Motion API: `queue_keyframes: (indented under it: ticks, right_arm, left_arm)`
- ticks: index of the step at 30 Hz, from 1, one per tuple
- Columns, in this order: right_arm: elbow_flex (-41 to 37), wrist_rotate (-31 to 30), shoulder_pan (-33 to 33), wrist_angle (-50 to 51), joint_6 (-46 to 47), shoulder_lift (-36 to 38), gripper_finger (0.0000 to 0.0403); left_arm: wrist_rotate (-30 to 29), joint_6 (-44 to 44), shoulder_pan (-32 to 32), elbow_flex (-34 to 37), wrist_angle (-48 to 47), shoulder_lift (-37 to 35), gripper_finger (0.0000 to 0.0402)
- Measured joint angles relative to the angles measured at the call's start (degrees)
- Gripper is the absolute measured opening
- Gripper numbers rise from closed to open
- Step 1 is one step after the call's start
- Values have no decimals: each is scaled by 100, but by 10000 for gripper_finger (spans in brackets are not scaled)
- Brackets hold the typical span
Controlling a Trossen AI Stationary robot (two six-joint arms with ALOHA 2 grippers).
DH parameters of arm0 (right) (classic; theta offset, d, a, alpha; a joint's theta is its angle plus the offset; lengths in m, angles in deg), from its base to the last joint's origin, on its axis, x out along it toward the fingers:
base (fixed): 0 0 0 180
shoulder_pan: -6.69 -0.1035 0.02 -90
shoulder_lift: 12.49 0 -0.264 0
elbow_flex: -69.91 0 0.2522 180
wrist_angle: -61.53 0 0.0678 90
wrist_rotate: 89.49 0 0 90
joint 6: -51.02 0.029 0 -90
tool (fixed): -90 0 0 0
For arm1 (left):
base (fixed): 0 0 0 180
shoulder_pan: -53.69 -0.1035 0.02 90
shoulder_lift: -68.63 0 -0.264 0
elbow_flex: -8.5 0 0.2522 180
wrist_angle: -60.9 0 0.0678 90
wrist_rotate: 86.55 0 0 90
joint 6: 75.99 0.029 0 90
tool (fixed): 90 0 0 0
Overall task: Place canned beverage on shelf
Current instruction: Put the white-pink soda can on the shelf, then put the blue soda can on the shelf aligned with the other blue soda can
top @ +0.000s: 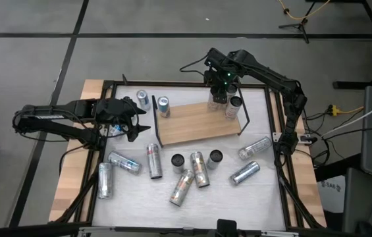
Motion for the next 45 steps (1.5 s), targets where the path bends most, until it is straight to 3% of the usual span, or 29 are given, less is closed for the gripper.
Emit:
queue_keyframes:
  ticks: [25,37,45]
  right_arm:
    - [-107,-20,4,-26,0,15,244]
    - [-107,-24,4,-69,0,34,329]
    - [-107,-24,4,-197,0,34,339]
  left_arm:
    - [0,0,-2,0,1,0,341]
    - [0,4,-2,0,2,0,341]
    - [0,0,-2,0,7,0,341]
